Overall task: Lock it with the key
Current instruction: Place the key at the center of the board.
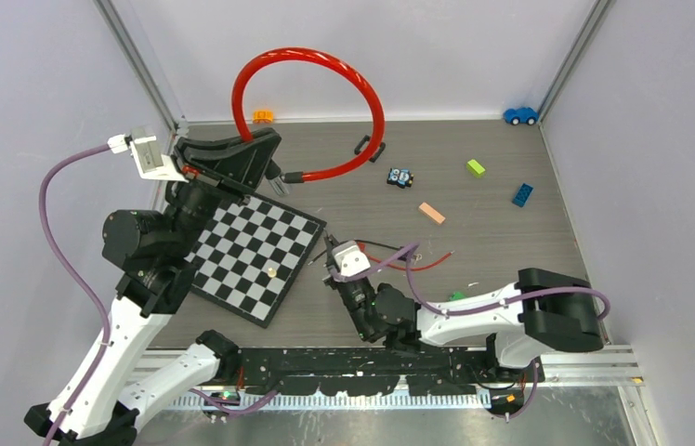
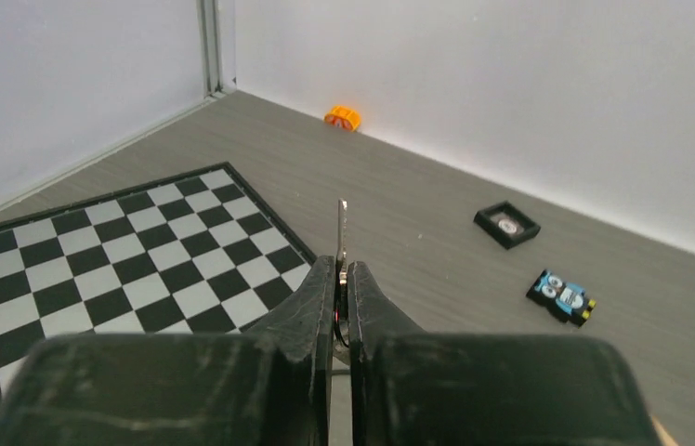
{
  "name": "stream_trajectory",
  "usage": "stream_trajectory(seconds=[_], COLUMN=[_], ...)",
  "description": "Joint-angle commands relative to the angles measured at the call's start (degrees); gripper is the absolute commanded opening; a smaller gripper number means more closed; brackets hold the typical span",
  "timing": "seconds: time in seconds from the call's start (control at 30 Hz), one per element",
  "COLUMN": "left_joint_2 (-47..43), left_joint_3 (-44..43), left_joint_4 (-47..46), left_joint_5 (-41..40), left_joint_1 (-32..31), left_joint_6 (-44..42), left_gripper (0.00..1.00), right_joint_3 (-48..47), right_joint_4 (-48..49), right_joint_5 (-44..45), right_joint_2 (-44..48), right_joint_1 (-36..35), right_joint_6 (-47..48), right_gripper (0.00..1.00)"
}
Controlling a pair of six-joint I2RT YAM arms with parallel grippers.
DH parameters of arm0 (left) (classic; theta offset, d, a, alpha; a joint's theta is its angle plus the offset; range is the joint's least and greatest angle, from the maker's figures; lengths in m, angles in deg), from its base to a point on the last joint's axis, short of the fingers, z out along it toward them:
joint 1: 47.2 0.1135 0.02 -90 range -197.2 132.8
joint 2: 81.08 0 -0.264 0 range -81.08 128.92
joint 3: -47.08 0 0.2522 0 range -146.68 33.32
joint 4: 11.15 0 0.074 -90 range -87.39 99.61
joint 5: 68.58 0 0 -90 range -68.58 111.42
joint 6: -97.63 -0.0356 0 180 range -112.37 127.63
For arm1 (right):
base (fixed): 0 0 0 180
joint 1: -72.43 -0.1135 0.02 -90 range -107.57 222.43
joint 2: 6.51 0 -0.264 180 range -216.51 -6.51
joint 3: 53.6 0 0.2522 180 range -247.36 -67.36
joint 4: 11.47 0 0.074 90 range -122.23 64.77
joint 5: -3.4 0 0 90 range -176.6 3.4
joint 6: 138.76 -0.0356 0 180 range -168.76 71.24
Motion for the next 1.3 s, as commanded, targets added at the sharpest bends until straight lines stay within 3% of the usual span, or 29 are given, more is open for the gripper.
stream_trajectory(seconds=[0.0,0.17,0.27,0.5,0.63,0.9,1.0,1.03,1.07,1.1,1.13,1.27], left_joint_2=[-1.29,-1.66,-1.24,-0.34,0.44,-1.51,-1.53,-1.45,-1.44,-1.42,-1.43,-1.40], left_joint_3=[-1.78,-2.34,-2.60,-0.97,0.18,5.64,6.66,7.05,7.48,7.93,8.54,10.87], left_joint_4=[-4.56,-1.61,0.79,4.73,11.90,13.76,14.08,14.33,14.44,14.55,14.52,14.04], left_joint_5=[-0.73,-0.65,-0.27,-0.60,-2.78,-5.75,-6.22,-6.43,-6.58,-6.81,-7.09,-8.18], left_joint_1=[0.02,0.02,0.02,0.02,0.02,0.02,0.03,0.02,0.02,0.02,0.02,0.02], left_joint_6=[-0.38,-2.49,-3.41,-4.45,-5.89,-7.69,-7.72,-7.68,-7.59,-7.53,-7.34,-6.85], left_gripper=[0.00,0.00,0.00,0.00,0.00,0.00,0.00,0.00,0.00,0.00,0.00,0.00], right_joint_3=[-1.19,-3.09,-1.70,1.88,1.88,2.13,2.12,2.16,2.46,2.90,3.65,8.43], right_joint_4=[-23.10,-59.23,-70.00,-73.10,-72.90,-72.15,-71.51,-71.48,-71.40,-71.32,-70.91,-68.24], right_joint_5=[5.00,-4.66,-11.51,-20.29,-23.21,-25.40,-25.19,-24.85,-24.28,-23.51,-22.53,-19.12], right_joint_2=[6.69,12.18,12.95,11.18,8.54,2.09,1.10,1.33,1.86,2.82,4.06,12.38], right_joint_1=[0.26,6.71,11.41,12.77,12.77,12.77,12.77,12.77,12.77,12.77,12.77,12.77], right_joint_6=[-21.65,-52.44,-63.51,-69.25,-69.79,-70.60,-70.86,-70.99,-71.26,-71.74,-72.23,-73.01], right_gripper=[0.01,0.01,0.01,0.03,0.03,0.08,0.20,0.29,0.47,0.58,0.65,0.72])
